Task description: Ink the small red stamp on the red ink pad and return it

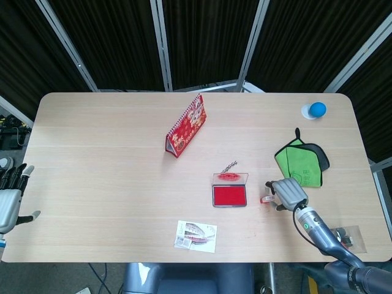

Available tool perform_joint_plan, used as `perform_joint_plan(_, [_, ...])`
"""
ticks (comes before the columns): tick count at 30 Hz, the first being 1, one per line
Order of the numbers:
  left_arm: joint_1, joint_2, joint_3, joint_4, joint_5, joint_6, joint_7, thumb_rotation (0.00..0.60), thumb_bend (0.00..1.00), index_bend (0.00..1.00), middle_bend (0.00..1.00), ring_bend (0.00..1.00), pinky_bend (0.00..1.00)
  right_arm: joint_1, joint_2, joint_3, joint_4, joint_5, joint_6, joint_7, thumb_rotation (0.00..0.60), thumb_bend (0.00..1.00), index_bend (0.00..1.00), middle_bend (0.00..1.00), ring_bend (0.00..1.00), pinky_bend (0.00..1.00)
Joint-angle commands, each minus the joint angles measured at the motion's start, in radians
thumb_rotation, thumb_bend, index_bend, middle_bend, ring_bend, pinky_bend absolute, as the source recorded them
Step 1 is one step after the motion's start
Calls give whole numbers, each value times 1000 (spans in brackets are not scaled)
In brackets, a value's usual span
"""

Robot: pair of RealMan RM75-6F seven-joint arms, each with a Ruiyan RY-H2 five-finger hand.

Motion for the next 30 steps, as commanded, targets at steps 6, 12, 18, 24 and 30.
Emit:
perform_joint_plan(6, [6,13,4,-9,18,11,-19,600,0,0,0,0,0,-49,107,2,-141,-42,115,6,600,246,375,419,871,1000])
perform_joint_plan(12, [10,18,9,-1,45,16,-47,600,0,0,0,0,0,-163,218,-6,-268,-160,387,76,600,173,332,336,813,992])
perform_joint_plan(18, [20,27,21,4,112,46,-102,600,0,0,0,0,0,-279,297,-33,-332,-226,579,169,600,2,113,112,290,490])
perform_joint_plan(24, [37,37,27,14,165,90,-151,600,0,0,0,0,0,-349,325,-41,-349,-220,656,176,600,0,0,0,0,1])
perform_joint_plan(30, [55,45,32,23,197,127,-188,600,0,0,0,0,0,-390,311,-23,-306,-201,694,126,600,0,0,0,0,0])
